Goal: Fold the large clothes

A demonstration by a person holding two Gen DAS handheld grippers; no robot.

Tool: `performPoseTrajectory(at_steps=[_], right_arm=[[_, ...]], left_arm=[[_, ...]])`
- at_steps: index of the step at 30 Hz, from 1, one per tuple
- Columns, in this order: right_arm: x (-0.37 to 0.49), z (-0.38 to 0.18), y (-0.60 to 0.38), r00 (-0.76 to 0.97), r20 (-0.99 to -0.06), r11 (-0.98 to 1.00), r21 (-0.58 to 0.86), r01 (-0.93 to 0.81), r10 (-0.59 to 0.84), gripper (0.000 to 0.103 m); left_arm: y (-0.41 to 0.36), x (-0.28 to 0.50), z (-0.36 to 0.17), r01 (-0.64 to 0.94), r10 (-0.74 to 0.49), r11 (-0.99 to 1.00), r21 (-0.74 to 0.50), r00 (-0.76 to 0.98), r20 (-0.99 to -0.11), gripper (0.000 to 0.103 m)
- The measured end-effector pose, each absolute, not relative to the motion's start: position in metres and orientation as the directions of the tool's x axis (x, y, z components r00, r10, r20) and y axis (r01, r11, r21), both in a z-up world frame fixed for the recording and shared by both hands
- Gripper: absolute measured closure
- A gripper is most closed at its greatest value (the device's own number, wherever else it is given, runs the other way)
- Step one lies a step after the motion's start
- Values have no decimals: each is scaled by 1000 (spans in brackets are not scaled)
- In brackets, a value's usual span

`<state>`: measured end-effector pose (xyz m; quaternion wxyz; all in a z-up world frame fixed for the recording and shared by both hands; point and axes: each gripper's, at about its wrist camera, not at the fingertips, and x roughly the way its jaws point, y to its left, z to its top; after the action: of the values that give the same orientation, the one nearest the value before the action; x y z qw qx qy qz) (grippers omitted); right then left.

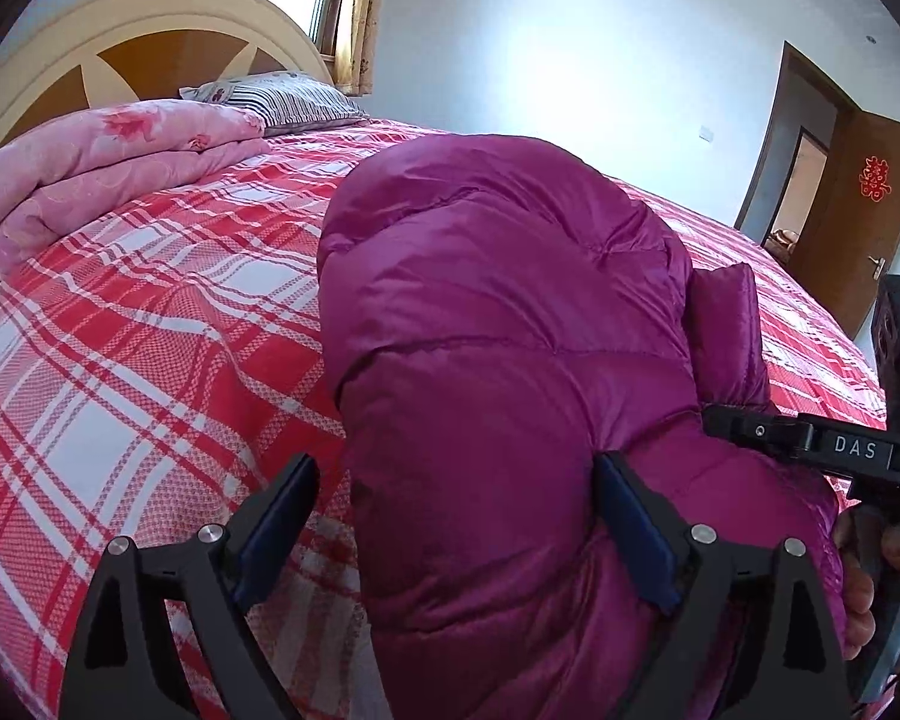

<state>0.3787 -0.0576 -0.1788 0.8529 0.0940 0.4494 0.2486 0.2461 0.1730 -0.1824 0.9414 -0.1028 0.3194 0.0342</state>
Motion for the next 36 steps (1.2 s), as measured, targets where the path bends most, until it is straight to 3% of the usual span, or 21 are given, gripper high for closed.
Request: performPoseTrajectory(at_steps=[7, 12, 20, 27, 36], right_arm=[[378, -177, -54, 498, -737, 885, 323, -335, 457, 36], [366, -158, -57, 548, -728, 907, 273, -320, 412, 31], [321, -105, -78, 643, -640, 907, 267, -326, 419, 31], [277, -59, -81, 714, -558, 905, 223, -362, 423, 21], [238, -21, -78, 767, -467, 897, 188, -400, 440, 14]], left_arm=[[173, 243, -178, -145, 19, 977, -156, 791, -612, 9], [161, 228, -154, -182, 116, 982, -47, 785, -608, 9], [159, 188, -86, -188, 154, 982, -24, 865, -478, 9], [154, 160, -43, -186, 169, 983, -6, 908, -383, 9], [152, 145, -21, -174, 160, 985, -10, 926, -342, 9]])
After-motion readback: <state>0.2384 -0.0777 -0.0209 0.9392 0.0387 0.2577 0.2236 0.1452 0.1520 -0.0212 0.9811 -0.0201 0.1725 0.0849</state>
